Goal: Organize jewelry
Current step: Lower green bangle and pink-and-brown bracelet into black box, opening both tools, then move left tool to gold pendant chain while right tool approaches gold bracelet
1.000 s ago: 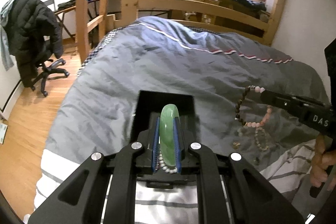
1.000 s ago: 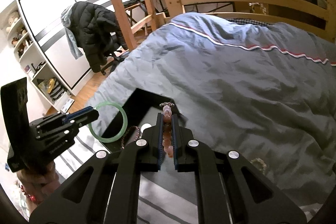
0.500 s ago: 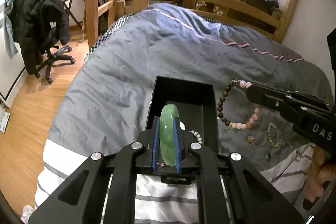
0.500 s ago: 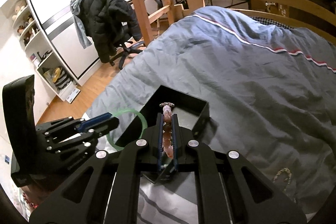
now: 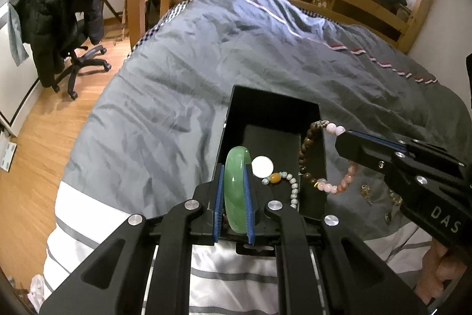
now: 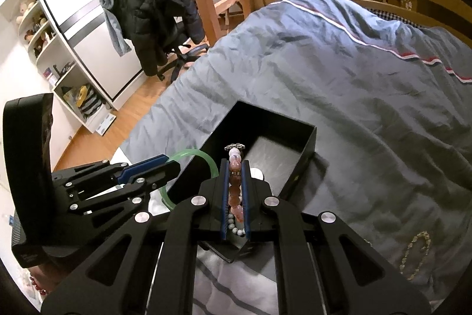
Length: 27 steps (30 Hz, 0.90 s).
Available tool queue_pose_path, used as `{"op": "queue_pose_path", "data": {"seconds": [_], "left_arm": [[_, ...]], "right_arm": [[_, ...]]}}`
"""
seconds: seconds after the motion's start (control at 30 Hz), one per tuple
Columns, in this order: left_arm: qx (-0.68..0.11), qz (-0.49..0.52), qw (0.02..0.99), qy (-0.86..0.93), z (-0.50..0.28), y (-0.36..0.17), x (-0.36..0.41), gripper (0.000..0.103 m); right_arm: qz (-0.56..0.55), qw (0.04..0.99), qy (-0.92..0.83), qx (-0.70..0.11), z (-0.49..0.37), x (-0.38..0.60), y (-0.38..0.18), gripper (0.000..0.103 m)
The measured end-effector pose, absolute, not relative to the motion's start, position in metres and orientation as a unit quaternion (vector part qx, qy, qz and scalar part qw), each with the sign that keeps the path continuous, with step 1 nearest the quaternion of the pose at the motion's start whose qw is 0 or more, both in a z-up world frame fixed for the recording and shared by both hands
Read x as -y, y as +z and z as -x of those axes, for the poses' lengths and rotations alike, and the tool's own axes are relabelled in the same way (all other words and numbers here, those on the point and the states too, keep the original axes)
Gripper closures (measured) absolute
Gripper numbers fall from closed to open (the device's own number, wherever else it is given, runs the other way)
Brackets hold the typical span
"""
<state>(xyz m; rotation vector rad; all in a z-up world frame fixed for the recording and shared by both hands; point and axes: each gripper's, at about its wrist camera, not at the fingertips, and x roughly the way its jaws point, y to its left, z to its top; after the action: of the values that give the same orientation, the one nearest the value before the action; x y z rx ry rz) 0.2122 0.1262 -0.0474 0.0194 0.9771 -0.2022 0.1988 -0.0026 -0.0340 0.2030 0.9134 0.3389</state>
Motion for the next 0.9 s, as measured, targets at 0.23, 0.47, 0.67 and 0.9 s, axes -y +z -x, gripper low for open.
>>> {"op": "queue_pose_path", "data": {"seconds": [0.23, 0.47, 0.67, 0.9], "left_arm": [[-0.457, 0.001, 0.884, -0.097, -0.210, -0.041, -0.130, 0.089], [-0.447, 0.001, 0.890, -0.088, -0.209, -0.037, -0.130, 0.076], [-0.440, 0.002, 0.893, -0.097, -0.207, -0.035, -0.129, 0.067], [-0.418, -0.011, 0.899, -0.131, -0.198, -0.030, -0.111, 0.033]], "right_arm": [[-0.107, 0.877, 0.159, -0.440, -0.201, 0.007, -0.033, 0.094], [-0.116, 0.874, 0.169, -0.441, -0.202, 0.009, -0.029, 0.093], [-0.115, 0.879, 0.159, -0.434, -0.201, 0.019, -0.022, 0.088], [-0.107, 0.892, 0.121, -0.422, -0.187, 0.063, -0.012, 0.043]]}}
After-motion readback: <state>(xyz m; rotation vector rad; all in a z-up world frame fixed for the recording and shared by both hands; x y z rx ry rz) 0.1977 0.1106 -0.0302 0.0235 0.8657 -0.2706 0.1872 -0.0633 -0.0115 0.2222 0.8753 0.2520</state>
